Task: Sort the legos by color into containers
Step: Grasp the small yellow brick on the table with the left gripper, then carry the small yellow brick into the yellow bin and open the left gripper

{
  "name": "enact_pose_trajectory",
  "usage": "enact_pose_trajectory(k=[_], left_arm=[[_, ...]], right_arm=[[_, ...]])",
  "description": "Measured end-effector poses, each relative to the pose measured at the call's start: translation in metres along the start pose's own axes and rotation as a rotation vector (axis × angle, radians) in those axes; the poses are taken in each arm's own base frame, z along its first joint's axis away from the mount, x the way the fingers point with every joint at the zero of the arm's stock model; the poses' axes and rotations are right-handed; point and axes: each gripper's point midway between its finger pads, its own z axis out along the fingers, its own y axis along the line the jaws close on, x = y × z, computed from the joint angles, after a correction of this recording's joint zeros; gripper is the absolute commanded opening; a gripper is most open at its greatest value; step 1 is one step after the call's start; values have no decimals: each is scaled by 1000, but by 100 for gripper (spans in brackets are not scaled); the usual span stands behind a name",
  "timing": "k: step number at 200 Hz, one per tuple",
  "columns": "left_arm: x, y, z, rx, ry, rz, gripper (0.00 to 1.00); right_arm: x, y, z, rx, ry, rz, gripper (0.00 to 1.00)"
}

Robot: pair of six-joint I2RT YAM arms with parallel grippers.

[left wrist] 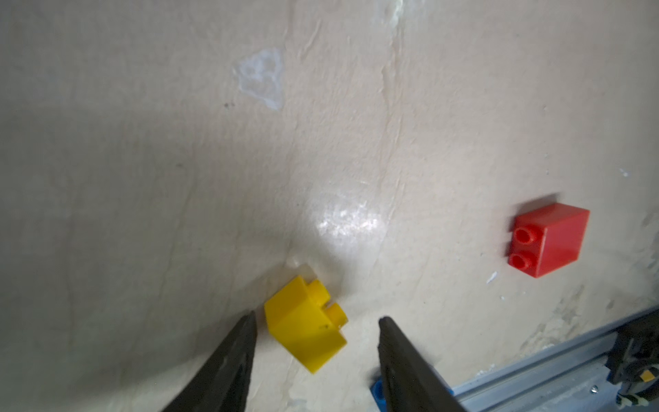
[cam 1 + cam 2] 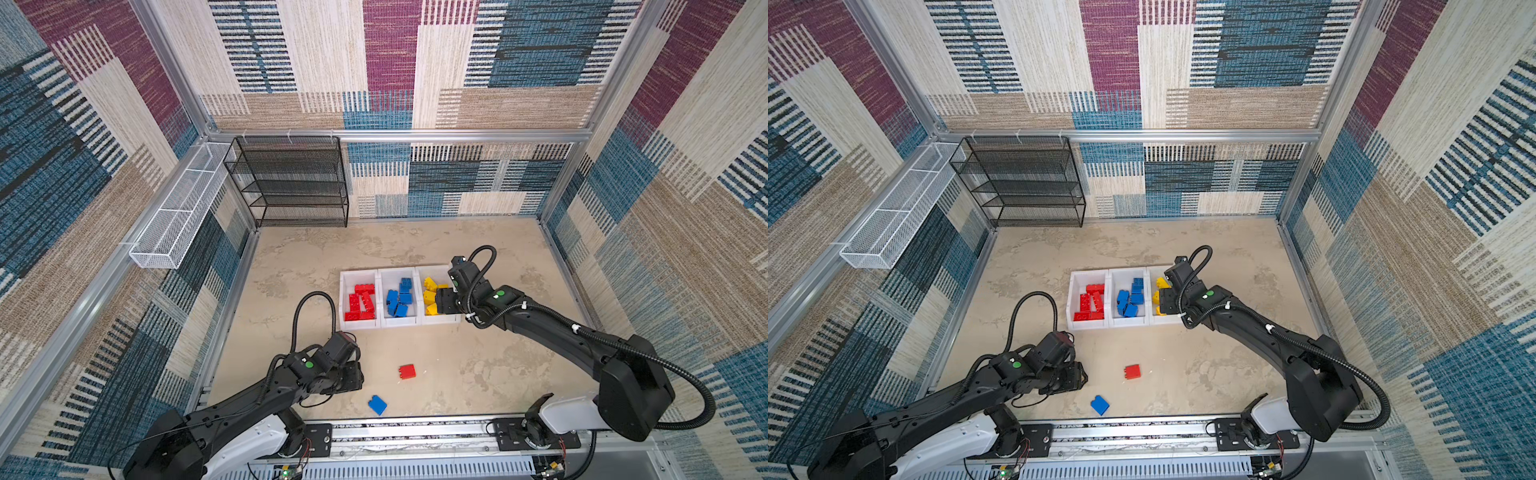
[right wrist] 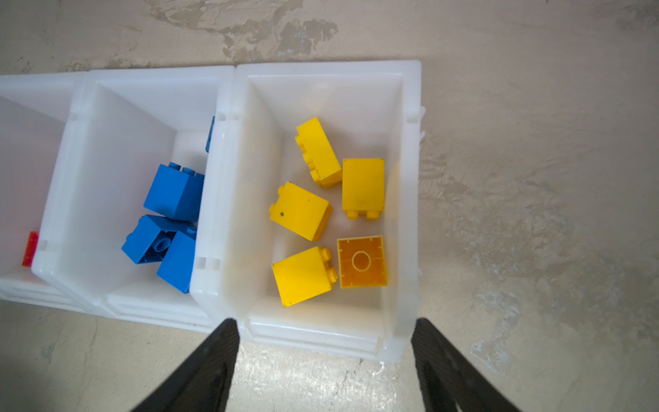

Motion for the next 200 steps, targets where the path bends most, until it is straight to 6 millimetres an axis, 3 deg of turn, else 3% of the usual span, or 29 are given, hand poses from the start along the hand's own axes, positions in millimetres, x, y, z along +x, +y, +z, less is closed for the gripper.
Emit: enact_pose_trajectory(k=[86, 163, 182, 200], left_arm=[[-11, -15, 15, -46, 3, 58, 30], [-17, -33, 17, -20, -9, 117, 23], [-28, -48, 9, 1, -24, 161, 23], [-52, -80, -2, 43, -67, 226, 23]], right_arm=[[3, -2, -4, 0, -3, 11, 78], [3, -5, -8, 1, -9, 18, 77], [0, -6, -15, 6, -23, 21, 77], [-7, -9, -25, 2, -51, 37, 77]])
